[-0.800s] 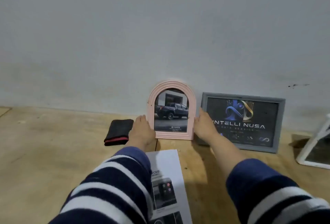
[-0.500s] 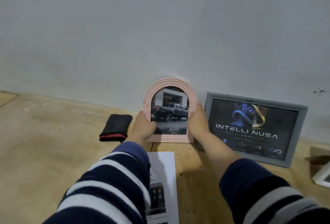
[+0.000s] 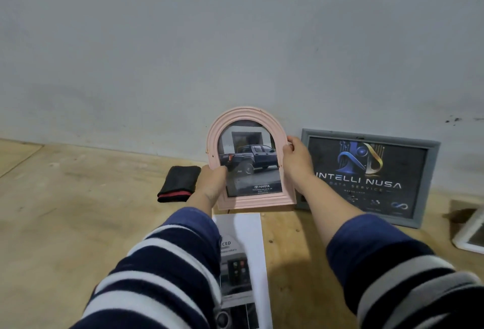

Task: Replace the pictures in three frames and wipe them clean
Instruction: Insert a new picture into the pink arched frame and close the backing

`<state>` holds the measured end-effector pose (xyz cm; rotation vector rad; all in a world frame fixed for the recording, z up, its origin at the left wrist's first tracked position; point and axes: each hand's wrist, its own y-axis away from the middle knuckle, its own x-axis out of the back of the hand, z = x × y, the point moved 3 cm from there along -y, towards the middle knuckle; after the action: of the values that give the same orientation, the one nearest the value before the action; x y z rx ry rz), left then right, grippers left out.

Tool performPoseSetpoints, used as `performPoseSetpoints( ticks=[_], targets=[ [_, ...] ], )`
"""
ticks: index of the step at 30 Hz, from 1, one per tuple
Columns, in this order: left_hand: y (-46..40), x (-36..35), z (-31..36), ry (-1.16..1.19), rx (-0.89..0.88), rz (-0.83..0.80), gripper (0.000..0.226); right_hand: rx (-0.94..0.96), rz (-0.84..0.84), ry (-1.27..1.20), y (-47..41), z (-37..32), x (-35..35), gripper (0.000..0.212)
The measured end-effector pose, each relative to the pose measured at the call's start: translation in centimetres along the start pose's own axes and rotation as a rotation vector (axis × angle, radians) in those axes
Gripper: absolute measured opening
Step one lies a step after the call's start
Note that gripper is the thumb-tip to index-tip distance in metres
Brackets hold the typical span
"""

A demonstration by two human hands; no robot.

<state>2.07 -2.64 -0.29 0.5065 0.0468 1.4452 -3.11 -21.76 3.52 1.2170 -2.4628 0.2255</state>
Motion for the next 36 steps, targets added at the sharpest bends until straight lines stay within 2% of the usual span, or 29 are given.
performPoseSetpoints(
  ticks=[3,7,11,16,19,20,24,30,34,36],
  targets=[
    [2.1,0.6,-0.3,0.028,0.015,-0.059,0.015,0.009,-0.049,-0.021,2.0,-0.8,1.7,0.034],
    [4.8,0.4,-0.8,0.038,0.013,-0.146,0.052,0.053,-0.026,0.009,4.9,-2.0,4.9,0.033],
    [7.4,-0.5,0.0,0.024,-0.102,-0.133,0.062,0.124,0.039,0.151,8.0,-2.3,8.3,0.032],
    [10.8,-3.1,1.8,0.032,-0.256,-0.21,0.05,0.204,0.091,0.477,10.5,-1.2,12.1,0.033],
    [12.0,-4.8,2.4,-0.052,-0.334,-0.266,0.036,0.247,0.109,0.631,11.1,-0.6,13.0,0.033],
    [12.5,-5.6,2.4,-0.078,-0.351,-0.292,0.038,0.258,0.12,0.681,11.5,-0.2,13.4,0.033],
    [12.9,-8.1,0.9,-0.131,-0.286,-0.355,0.068,0.321,0.146,0.798,13.3,1.5,14.3,0.035],
    [14.7,-9.6,-1.7,-0.271,-0.18,-0.39,0.077,0.378,0.147,0.93,16.3,4.7,14.1,0.051],
    [15.3,-10.3,-3.6,-0.319,-0.097,-0.391,0.092,0.473,0.074,1.004,17.7,6.0,13.8,0.05],
    [15.8,-10.3,-4.6,-0.345,-0.05,-0.404,0.09,0.543,0.018,1.044,18.9,7.0,13.7,0.047]
  ],
)
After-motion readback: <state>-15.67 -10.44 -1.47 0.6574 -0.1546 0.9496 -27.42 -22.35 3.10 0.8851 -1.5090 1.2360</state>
